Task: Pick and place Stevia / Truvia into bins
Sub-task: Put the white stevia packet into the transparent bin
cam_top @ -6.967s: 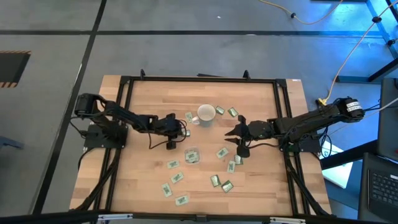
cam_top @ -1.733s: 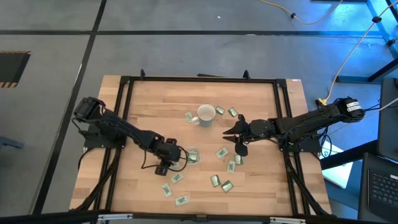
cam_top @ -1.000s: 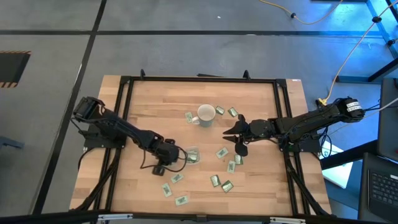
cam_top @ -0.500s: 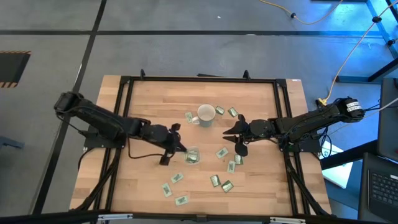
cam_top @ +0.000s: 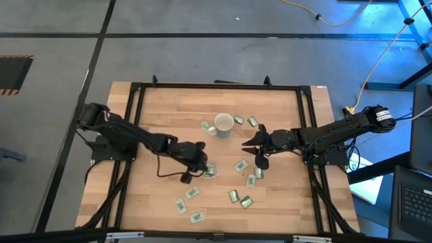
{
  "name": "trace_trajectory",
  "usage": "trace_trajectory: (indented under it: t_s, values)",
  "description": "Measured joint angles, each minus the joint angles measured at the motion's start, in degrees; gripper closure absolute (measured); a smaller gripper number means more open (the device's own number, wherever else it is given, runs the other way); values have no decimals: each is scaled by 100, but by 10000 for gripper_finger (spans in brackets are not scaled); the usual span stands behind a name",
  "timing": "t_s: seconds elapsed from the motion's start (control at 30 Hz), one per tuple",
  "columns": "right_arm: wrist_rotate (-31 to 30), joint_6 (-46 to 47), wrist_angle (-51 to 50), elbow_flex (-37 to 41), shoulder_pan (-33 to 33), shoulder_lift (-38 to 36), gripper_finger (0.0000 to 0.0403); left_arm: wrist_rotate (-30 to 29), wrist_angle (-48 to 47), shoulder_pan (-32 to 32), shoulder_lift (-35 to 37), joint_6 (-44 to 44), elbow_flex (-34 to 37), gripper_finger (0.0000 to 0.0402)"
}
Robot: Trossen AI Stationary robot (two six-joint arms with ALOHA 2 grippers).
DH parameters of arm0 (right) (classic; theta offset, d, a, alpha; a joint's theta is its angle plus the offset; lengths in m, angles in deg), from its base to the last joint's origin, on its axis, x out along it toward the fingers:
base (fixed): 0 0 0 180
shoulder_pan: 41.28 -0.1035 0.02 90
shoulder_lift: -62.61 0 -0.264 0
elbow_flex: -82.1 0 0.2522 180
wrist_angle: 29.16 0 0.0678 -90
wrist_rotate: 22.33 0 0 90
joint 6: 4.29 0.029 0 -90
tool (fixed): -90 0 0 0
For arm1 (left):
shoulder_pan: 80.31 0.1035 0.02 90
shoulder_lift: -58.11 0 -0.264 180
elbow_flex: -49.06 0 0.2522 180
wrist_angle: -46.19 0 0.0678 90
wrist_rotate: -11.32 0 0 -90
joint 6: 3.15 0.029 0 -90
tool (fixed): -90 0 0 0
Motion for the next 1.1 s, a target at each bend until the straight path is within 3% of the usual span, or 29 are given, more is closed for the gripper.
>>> trace_trajectory:
  t_s: [0.23,0.47,1.1]
  values:
    - [0,1,-13,0,0,0,298,-26,46,11,-359,-28,0,364]
    - [-1,1,-17,0,0,0,298,-59,76,14,-126,-45,0,340]
    - [137,-364,18,-46,4,146,298,171,-1566,950,2730,402,107,341]
